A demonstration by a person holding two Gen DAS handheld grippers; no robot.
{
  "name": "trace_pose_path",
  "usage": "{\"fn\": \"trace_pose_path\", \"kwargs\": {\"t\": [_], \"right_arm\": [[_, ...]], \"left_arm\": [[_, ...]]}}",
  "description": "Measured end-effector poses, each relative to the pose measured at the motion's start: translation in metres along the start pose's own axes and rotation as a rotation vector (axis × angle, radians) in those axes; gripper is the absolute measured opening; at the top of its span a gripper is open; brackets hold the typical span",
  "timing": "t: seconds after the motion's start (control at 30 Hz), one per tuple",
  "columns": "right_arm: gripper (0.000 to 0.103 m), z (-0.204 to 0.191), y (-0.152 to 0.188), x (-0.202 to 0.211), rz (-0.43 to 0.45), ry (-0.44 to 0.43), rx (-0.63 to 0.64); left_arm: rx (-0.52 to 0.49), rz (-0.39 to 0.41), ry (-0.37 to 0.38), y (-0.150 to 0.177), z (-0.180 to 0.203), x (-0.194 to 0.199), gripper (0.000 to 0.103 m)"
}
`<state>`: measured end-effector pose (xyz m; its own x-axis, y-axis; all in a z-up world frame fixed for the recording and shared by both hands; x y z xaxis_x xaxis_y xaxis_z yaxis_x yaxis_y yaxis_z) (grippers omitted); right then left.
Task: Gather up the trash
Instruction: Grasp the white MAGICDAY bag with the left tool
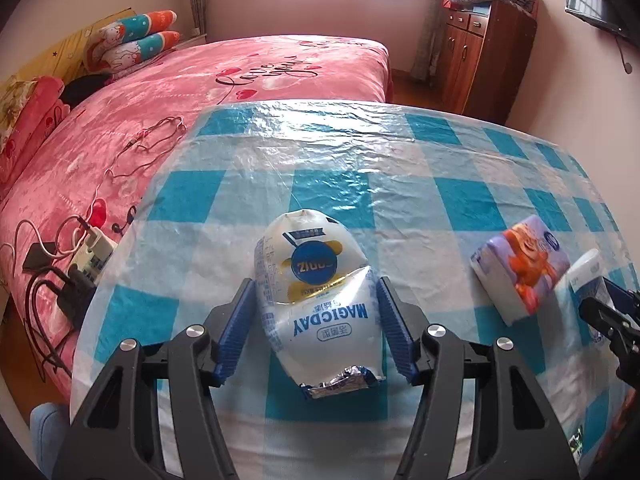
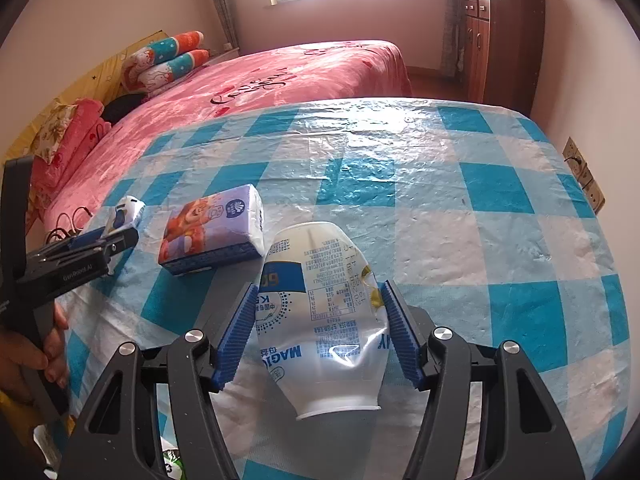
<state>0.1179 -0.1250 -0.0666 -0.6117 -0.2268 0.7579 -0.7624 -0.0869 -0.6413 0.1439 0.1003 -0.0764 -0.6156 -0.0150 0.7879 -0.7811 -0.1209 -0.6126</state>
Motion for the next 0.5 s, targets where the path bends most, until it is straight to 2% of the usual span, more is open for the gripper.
{"fn": "trace_pose_path", "kwargs": {"t": [0.5], "right_arm": [[0.063,-0.007,0.024,0.026,0.029,-0.061,-0.044]], "left_arm": [[0.035,-0.009,0.092,0.038,0.001,0.032,0.061]]}}
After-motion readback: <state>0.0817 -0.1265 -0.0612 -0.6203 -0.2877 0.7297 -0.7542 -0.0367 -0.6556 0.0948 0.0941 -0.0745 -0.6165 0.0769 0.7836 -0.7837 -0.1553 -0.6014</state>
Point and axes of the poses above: each gripper's, at about its wrist camera, not at the fingertips, and x roughly against the way its jaws point, z to its right, y to its underside, the point moved 9 cm from there along -x, roughly the way its jaws point, and after that the axes turned 5 degrees about x, right-handed, at the moved point
